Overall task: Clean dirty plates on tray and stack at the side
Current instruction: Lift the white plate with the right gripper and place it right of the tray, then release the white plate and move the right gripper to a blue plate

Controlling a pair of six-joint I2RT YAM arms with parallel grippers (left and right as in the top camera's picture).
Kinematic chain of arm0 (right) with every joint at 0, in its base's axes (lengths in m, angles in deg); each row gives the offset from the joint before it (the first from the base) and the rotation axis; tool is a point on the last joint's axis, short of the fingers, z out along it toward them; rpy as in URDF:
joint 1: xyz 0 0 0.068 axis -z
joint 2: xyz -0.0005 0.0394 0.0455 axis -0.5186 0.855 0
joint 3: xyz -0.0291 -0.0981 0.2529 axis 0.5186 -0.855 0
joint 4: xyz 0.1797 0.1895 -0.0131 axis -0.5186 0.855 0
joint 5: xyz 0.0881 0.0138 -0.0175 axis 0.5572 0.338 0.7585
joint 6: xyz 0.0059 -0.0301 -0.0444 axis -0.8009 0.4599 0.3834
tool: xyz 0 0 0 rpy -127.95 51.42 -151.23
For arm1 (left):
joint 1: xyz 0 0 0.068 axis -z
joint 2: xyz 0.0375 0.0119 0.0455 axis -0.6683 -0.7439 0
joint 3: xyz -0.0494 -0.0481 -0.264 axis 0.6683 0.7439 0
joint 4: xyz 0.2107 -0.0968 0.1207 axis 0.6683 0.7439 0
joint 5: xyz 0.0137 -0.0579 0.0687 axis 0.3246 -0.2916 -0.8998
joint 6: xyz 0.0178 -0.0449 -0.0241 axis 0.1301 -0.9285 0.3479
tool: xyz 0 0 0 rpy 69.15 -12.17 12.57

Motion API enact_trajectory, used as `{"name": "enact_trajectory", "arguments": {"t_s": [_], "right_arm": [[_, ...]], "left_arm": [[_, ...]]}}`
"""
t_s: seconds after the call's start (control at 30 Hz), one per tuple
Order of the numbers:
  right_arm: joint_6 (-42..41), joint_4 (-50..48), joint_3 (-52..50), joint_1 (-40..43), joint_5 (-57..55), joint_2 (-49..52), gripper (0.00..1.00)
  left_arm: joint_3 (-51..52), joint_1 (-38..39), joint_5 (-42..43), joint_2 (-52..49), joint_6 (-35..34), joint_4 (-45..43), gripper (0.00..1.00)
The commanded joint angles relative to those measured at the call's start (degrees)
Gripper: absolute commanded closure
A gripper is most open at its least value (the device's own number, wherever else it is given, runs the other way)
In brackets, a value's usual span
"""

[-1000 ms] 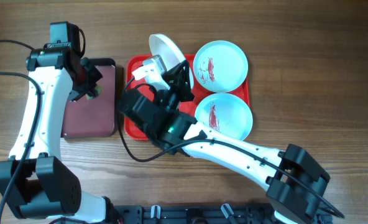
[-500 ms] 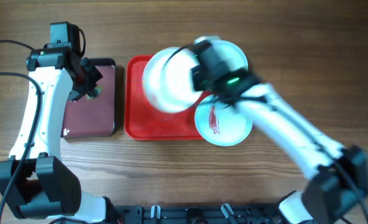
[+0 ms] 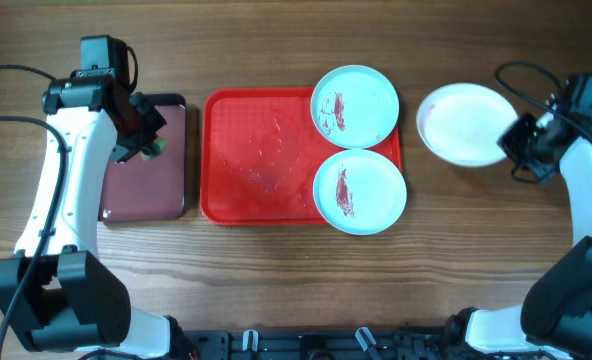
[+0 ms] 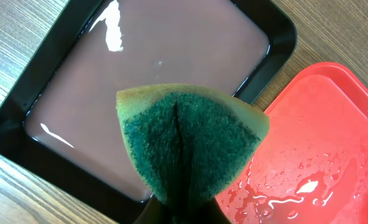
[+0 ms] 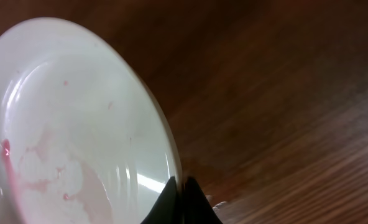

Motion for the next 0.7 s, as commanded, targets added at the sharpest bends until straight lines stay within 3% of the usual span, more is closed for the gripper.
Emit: {"name": "enact_trajectory", "arguments": {"t_s": [0.0, 0.33, 0.37, 0.43, 0.47, 0.57, 0.67], "right_arm": [[1.2, -6.4, -5.7, 1.7, 0.7, 0.6, 0.96], [-1.3, -23.7, -18.6, 1.6, -2.3, 0.7, 0.96], [-1.3, -24.7, -19.1, 1.6, -2.3, 0.7, 0.92], [-0.4, -25.1, -19.4, 1.6, 0.6, 0.7, 0.47], [2.0, -24.9, -19.0, 1.6, 5.5, 0.7, 0.38], [4.4, -20.8, -16.2, 1.5, 14.4, -0.5, 0.38], [5.9, -10.6, -10.6, 0.3, 17.8, -5.2, 0.39]], "left_arm": [[0.3, -0.2, 0.7, -0.4, -0.2, -0.3, 0.96], [0.3, -0.2, 0.7, -0.4, -0.2, -0.4, 0.96], [0.3, -0.2, 0.7, -0.4, -0.2, -0.4, 0.96], [0.3, -0.2, 0.7, -0.4, -0.2, -0.4, 0.96], [0.3, -0.2, 0.7, -0.4, -0.2, -0.4, 0.96], [0.3, -0.2, 0.7, -0.4, -0.2, -0.4, 0.96], [0.3, -0.2, 0.7, -0.4, -0.2, -0.4, 0.96]]}}
